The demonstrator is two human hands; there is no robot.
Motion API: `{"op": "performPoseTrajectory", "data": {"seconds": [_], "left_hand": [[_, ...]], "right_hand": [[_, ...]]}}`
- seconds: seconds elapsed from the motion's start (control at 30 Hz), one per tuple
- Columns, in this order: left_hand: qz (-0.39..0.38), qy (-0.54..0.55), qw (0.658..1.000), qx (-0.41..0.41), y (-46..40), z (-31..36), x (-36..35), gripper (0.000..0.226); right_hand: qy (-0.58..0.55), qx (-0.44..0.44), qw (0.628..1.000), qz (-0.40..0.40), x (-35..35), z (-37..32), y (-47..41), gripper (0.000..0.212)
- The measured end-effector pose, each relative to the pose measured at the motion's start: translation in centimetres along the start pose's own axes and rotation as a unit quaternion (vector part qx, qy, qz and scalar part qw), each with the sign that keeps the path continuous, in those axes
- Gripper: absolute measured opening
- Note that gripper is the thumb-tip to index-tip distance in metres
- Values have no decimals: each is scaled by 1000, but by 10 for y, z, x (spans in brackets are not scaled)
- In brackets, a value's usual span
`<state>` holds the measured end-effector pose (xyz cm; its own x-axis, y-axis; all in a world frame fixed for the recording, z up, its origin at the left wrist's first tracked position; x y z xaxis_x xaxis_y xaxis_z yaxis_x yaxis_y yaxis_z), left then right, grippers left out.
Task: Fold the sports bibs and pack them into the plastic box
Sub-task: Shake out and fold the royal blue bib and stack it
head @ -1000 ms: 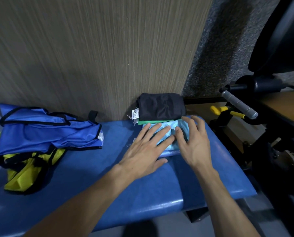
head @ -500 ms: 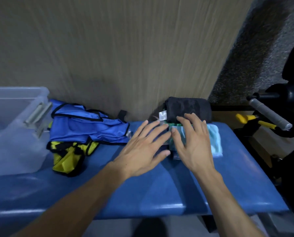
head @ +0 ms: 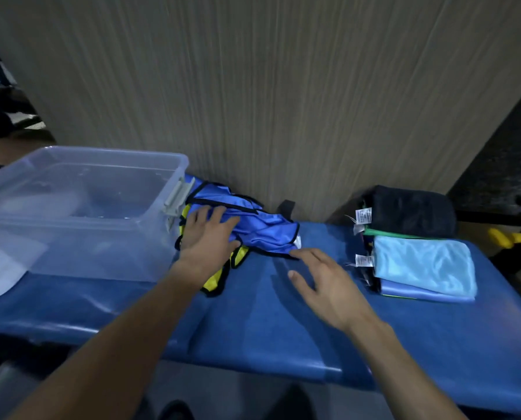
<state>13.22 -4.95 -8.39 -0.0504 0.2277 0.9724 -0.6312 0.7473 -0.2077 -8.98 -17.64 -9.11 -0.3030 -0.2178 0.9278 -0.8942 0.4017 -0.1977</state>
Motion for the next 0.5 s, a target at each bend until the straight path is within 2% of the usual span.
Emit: {"op": "performPoseTrajectory", "data": {"seconds": [0.1,0.2,0.3,0.4,0.47,0.5], "left_hand": [[45,90,995,25,-12,4,0,23],[134,100,986,28,-13,14,23,18],[210,235,949,-10,0,40,62,20],[251,414,872,-67,17,58,95,15],[241,560,789,-72,24,66,109,14],[217,641,733,-63,27,71,115,16]], "right_hand": [[-22,-25,999,-16,4,-1,4,45],[-85,-58,995,-1,11,-3,10,47],[-210,-107,972,6,18,-3,15,60],[-302,-95,949,-10,26,-11,20,95],[-372,-69,926,-1,31,-21,21,110],[-397,-67,916,9,33,-24,22,110]]}}
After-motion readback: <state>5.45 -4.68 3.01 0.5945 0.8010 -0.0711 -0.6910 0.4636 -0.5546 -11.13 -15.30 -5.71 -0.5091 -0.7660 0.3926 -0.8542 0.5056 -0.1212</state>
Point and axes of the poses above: each hand's wrist, its own y-axis away from the middle knuckle, its own x-axis out of the back of the hand, z = x × y, the point moved 2 cm from there along -y, towards the middle knuckle, and after that the axes turned 10 degrees about y, right-handed, at the moved point
